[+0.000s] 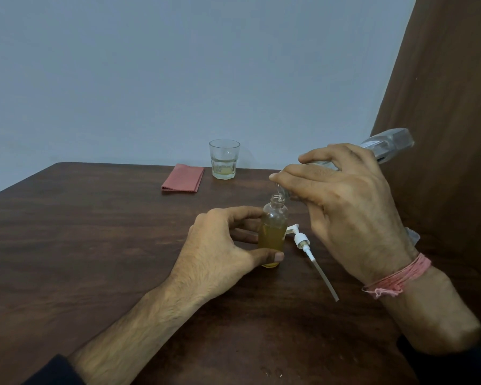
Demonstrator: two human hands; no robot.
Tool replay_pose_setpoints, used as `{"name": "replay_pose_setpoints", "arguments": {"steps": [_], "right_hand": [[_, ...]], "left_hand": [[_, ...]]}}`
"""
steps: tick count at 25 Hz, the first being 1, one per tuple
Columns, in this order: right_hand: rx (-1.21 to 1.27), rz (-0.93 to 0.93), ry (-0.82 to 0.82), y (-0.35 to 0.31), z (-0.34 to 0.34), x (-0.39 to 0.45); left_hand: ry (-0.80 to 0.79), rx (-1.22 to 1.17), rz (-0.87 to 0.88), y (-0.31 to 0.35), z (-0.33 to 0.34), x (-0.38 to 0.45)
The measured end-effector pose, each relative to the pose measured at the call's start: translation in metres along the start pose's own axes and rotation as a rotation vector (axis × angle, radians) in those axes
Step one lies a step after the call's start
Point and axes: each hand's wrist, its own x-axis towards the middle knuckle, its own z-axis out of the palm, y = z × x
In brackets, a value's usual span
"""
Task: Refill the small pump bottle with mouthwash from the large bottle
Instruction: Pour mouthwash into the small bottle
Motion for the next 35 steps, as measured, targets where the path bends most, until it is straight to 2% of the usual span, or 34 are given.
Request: {"name": "replay_pose_setpoints", "arguments": {"steps": [35], "right_hand": [[-0.030,-0.093,0.076,0.0001,0.0020,0.0010]], "left_hand": [[-0.039,-0.003,-0.018,0.0061,-0.0017,-0.0029]]}}
